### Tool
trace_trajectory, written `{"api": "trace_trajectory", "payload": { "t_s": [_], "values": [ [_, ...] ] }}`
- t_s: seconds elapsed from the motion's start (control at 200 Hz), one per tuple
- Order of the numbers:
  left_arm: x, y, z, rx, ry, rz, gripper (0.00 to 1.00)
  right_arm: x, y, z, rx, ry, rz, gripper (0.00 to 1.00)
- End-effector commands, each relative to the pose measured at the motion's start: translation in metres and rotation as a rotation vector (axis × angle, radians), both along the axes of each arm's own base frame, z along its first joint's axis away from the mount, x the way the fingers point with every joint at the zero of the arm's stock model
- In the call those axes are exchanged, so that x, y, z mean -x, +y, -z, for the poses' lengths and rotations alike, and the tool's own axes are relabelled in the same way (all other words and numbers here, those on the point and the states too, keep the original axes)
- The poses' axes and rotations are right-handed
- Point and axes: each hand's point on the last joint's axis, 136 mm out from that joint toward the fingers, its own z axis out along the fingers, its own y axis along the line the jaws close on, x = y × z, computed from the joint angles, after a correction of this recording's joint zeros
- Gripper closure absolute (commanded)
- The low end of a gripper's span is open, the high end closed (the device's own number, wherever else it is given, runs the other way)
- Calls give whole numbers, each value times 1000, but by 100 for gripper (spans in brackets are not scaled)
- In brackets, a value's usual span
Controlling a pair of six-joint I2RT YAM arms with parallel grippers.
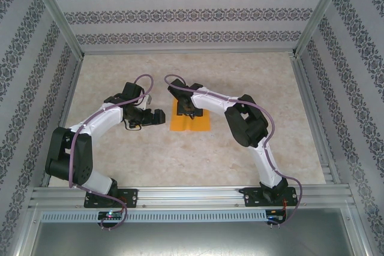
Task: Fold a paper plane with a square sheet of paper (pick it up from the middle)
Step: Fold the square sheet of paper in half at the center of the table.
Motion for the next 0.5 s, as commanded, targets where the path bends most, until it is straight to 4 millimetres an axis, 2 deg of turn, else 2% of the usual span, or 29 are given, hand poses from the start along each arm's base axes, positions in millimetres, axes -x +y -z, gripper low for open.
{"api": "trace_trajectory", "payload": {
  "t_s": [0.0,0.155,0.245,0.44,0.495],
  "values": [
    [1,-5,-1,17,6,4,0,6,-5,-6,10,-2,-10,39],
    [1,-5,-5,23,-1,-2,0,6,-2,-16,-24,-18,-21,57],
    [1,-5,-8,26,-6,-7,0,6,2,-25,-53,-31,-32,64],
    [2,-4,-20,33,-27,-19,0,6,12,-57,-125,-68,-60,68],
    [4,-3,-28,33,-36,-16,0,8,14,-67,-144,-73,-70,74]
  ]
}}
